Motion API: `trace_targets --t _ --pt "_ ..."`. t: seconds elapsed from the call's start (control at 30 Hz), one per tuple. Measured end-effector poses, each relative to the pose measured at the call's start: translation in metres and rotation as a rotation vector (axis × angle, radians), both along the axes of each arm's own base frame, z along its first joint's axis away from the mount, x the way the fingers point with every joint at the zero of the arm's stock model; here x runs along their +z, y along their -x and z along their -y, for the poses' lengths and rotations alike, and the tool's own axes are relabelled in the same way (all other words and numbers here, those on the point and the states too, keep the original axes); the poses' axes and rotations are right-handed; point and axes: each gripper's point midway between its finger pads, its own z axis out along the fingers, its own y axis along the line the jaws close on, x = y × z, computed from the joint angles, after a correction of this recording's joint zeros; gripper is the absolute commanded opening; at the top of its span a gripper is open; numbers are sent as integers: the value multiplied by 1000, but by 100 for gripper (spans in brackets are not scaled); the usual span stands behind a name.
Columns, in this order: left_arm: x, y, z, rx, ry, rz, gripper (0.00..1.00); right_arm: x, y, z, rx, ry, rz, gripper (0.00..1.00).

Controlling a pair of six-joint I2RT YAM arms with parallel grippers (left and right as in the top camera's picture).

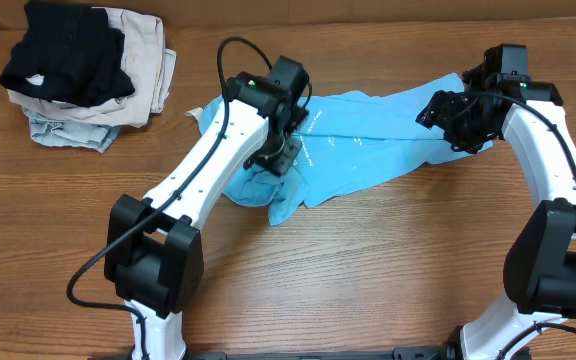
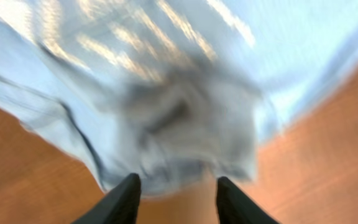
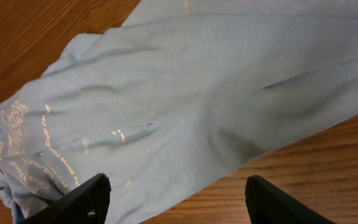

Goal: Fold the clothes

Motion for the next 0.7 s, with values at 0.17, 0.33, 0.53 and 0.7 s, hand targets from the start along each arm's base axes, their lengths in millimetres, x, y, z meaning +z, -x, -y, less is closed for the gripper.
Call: trace_targets --t 0.17,0.33,0.53,0.7 --pt "-10 -30 -8 42 0 73 39 -1 1 0 0 -1 -6 73" --pt "-18 16 -20 38 -1 -147 40 -2 4 0 9 3 -15 73" --pt "-15 66 -3 -104 21 -327 53 -2 3 1 14 14 -7 74" --pt "-32 84 12 -168 50 -369 54 -2 3 1 17 16 -9 74"
